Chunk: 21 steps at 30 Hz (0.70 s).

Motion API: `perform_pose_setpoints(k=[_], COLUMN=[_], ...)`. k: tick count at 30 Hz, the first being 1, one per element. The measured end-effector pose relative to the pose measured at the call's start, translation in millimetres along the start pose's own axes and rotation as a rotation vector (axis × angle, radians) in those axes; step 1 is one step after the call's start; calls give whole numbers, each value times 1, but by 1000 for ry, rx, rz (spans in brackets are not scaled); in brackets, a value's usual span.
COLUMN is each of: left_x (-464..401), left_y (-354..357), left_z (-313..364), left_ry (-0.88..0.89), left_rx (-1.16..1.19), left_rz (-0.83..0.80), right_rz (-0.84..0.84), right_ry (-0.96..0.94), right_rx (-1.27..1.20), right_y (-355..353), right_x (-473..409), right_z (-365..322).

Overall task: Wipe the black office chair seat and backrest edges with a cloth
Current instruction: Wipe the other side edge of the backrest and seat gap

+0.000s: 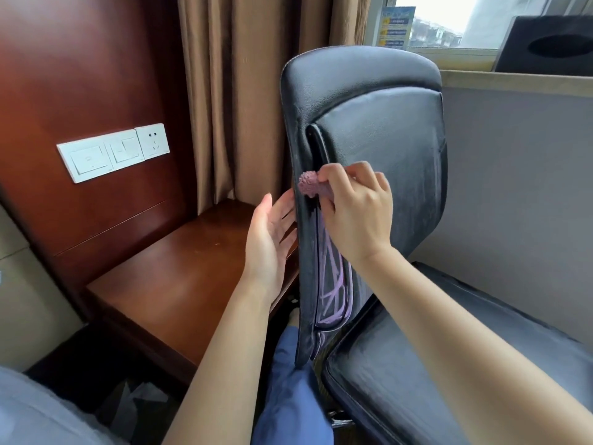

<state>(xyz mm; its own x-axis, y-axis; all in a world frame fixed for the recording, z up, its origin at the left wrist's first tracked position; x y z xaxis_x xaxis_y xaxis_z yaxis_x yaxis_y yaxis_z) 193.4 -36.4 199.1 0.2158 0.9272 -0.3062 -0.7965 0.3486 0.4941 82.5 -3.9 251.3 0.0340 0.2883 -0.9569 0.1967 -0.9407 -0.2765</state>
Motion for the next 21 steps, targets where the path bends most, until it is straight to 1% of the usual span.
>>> perform_pose_setpoints(k=[3,5,6,8,10,11,14,17,19,21], left_x=[-1,-2,-2,-1,-1,0,1,-1,-2,-1], left_y=[0,0,0,-1,-1,-1,-1,-1,-1,0], left_z=[0,-1,-1,-2,-3,-2,0,-1,-3,-3], left_ry=[0,-4,-6,-6,-4,-3,1,-1,-5,1], left_rx=[-13,-16,-16,-12,-8,-9,0,-15,-28,-31], left_rz=[-15,-28,-29,-16,9,23,47,23,5,0], right_rz=[-50,-62,-49,27,112,126,56,-22,-44,-28], right_ry=[24,1,-21,-54,-30,-9,12,24,14,14], right_rx=[1,21,25,-12,-41,-28,52,59,68,41], right_y=[4,4,2,-4,-9,-9,1,4,2,0], right_x=[21,39,41,29,3,-10,-22,6,24,18], right_z=[0,1,1,-1,-3,-3,-2,-1,-3,-5])
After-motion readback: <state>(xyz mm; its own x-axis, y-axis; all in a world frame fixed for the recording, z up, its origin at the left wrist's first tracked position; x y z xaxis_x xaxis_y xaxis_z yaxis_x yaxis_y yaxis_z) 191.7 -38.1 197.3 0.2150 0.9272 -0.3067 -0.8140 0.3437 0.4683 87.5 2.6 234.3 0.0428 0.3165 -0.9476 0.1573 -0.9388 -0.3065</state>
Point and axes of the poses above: each hand's wrist, its own x-axis away from the middle knuckle, its own y-axis out of the palm, z = x × y, the point moved 3 cm from there along -x, towards the middle knuckle, and after that the axes turned 8 degrees about y, right-handed, at the moved point
